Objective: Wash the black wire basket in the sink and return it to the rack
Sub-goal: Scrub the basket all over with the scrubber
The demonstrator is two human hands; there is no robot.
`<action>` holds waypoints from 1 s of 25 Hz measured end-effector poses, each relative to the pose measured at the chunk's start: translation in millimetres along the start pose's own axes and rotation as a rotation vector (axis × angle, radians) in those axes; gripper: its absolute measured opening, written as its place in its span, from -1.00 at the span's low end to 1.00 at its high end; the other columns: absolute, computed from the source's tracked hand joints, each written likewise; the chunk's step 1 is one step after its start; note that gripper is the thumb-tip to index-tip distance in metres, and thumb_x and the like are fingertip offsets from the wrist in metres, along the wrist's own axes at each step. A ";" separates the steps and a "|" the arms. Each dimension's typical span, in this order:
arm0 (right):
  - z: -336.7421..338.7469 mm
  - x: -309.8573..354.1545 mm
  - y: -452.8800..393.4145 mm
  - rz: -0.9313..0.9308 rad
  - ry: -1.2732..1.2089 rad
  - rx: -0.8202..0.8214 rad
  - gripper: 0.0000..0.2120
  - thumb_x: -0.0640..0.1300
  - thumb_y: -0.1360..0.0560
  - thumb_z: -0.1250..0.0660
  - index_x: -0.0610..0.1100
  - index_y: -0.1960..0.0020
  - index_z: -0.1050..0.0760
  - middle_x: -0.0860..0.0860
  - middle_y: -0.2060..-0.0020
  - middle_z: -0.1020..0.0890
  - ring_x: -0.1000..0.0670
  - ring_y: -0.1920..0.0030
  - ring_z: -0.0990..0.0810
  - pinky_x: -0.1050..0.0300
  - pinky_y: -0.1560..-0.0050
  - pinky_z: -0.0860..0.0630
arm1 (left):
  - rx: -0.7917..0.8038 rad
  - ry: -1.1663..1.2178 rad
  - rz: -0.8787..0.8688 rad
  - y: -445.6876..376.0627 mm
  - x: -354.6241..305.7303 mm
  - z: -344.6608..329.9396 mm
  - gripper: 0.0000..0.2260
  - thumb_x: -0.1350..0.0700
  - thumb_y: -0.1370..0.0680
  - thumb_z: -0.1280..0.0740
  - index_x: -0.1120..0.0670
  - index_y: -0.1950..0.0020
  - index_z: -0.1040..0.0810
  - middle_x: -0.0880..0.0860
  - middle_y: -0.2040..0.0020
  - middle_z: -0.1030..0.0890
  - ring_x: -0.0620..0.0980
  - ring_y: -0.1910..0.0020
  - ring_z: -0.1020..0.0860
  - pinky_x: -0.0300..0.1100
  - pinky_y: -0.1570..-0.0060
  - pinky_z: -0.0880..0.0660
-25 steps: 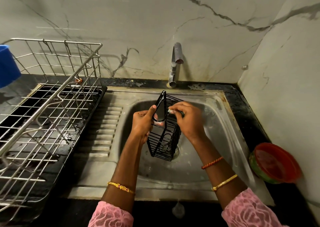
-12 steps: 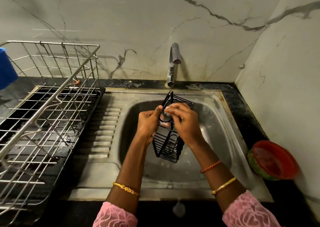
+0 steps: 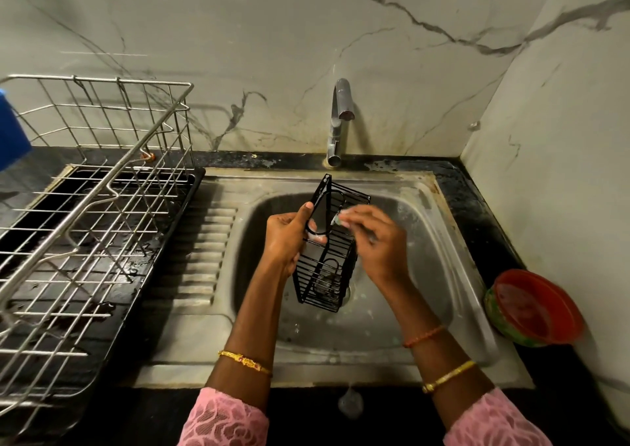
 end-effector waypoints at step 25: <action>-36.0 -17.5 11.5 -0.037 0.000 0.102 -0.79 -0.47 -0.43 -0.30 -0.27 0.06 -0.63 -0.10 0.09 -0.60 0.01 0.02 -0.57 0.26 -0.05 -0.52 | -0.264 0.091 0.067 -11.3 21.7 25.4 -0.65 -0.03 -0.59 -0.27 0.10 0.36 -0.45 0.16 0.49 -0.62 -0.11 0.71 -0.19 -0.39 0.67 -0.11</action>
Point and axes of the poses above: each hand's wrist, its own y-axis away from the middle knuckle, its own z-axis out of the back of the hand, x = y × z, the point moved 8 cm from there along -y, towards the middle knuckle
